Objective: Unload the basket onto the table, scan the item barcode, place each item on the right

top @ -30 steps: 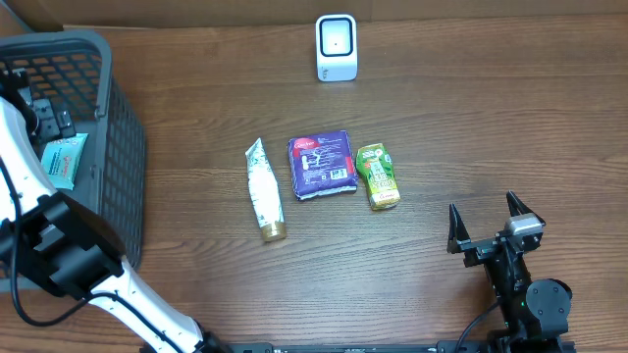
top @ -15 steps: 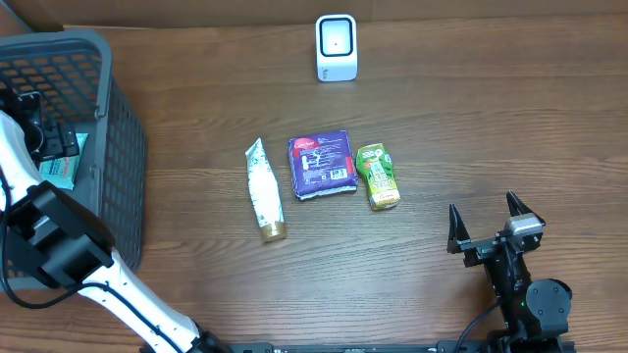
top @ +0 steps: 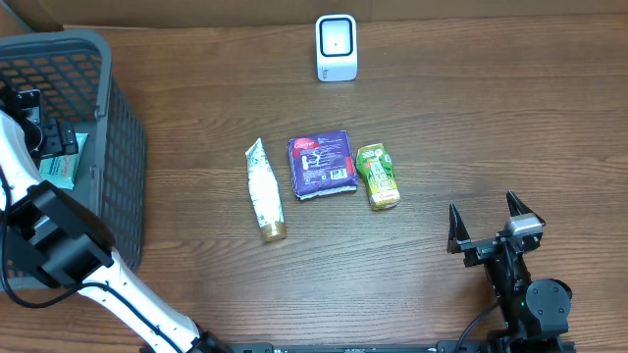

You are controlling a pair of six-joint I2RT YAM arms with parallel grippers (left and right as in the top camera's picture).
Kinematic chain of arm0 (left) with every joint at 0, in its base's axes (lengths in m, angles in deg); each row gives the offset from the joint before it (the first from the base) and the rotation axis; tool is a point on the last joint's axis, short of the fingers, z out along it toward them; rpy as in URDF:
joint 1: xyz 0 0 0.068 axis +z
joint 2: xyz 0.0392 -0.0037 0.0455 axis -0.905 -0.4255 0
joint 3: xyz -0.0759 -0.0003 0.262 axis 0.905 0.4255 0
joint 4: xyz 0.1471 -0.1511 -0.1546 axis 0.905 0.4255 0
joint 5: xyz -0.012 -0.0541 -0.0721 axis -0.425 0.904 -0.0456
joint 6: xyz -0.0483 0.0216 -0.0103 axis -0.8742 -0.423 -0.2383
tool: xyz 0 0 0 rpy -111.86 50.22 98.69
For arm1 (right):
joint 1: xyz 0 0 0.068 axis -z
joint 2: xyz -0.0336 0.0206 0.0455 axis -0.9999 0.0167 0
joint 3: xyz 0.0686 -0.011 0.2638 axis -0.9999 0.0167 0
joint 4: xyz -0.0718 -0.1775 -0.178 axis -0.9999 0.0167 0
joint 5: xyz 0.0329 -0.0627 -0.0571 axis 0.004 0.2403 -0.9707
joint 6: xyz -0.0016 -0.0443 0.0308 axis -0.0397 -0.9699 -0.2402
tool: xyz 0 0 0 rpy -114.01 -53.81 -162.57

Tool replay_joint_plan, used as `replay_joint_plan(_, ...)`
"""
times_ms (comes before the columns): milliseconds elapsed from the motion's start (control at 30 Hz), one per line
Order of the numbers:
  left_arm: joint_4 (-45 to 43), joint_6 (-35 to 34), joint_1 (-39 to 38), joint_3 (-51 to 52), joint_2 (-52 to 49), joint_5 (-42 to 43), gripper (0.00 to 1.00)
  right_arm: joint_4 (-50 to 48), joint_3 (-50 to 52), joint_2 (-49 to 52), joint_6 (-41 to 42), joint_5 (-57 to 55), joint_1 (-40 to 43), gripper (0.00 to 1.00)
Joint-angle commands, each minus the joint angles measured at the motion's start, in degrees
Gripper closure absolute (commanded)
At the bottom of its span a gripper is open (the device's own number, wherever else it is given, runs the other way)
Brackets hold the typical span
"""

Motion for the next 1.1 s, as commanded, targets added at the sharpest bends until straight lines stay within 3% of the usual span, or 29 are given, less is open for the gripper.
replay_joint_plan(0, 0.2, 1.1, -0.4, 0.1, -9.0, 1.2, 0.04, -0.2, 0.6, -0.7, -0.2, -0.4, -0.3, 0.00)
replay_joint_plan(333, 0.2, 1.1, -0.4, 0.1, -9.2, 3.0, 0.02, -0.2, 0.6, -0.7, -0.2, -0.4, -0.3, 0.00)
replay_joint_plan(533, 1.1, 1.1, -0.4, 1.0, -9.2, 8.9, 0.00, -0.2, 0.6, -0.7, -0.2, -0.4, -0.3, 0.00)
replay_joint_plan(567, 2.1, 1.1, -0.4, 1.0, -9.2, 9.0, 0.01, -0.2, 0.6, -0.7, -0.2, -0.4, -0.3, 0.00)
replay_joint_plan(633, 4.3, 0.7, -0.6, 0.8, -8.9, 9.0, 0.13, -0.2, 0.6, -0.7, -0.2, -0.4, -0.3, 0.00)
replay_joint_plan(1067, 5.3, -5.4, -1.2, -6.7, 0.5, 10.8, 0.09, -0.2, 0.6, -0.7, -0.2, -0.4, -0.3, 0.00)
